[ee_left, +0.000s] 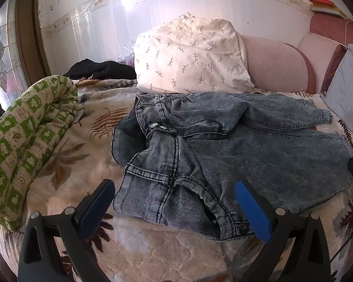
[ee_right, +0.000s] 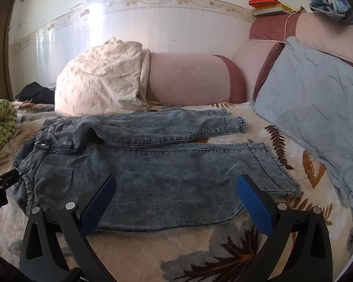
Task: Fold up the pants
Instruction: 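Move both grippers toward the waistband of the blue jeans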
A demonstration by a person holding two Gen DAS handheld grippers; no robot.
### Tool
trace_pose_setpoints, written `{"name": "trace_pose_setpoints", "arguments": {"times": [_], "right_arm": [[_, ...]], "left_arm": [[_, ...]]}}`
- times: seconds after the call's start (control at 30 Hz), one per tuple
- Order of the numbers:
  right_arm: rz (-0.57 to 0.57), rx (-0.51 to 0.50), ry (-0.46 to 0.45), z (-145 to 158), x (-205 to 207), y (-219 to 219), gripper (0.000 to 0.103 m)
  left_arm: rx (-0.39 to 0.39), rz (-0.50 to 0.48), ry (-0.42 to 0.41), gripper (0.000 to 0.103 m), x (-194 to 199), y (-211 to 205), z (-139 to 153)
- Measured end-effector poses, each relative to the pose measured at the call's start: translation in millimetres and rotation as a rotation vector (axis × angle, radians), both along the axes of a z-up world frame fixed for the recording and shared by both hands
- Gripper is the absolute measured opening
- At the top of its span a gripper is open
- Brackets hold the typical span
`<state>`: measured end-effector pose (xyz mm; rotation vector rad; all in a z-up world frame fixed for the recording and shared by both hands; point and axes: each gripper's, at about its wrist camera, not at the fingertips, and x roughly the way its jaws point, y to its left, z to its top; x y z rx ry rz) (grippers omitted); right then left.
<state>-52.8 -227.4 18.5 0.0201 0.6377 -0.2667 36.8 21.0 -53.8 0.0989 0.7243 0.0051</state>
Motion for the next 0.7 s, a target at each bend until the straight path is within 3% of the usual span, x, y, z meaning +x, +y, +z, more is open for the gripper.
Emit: {"name": "trace_pose_setpoints", "arguments": {"times": [0.2,0.47,0.57,0.7], "right_arm": [[-0.012,0.048,0.022,1.9,1.0,-14.5,0.103],[-0.198,0.174,-0.003,9.0,-8.2,-78.2,0.103],[-0.255,0.257,0.001,5.9,-12.1,-99.6,0.103],[-0.277,0.282,0.000,5.4,-14.1,-112.7,0.103]], "left_arm": [[-0.049,0.019,0.066,0.103,10.4,18.7,-4.7],[-0.088,0.235,0.060,0.103,29.7,76.8,-7.1],[-0.075,0.248,0.061,0.103,31.6,78.0,-10.1],[-0.044,0.213,0.068,0.103,33.3,69.7,-14.7]]}}
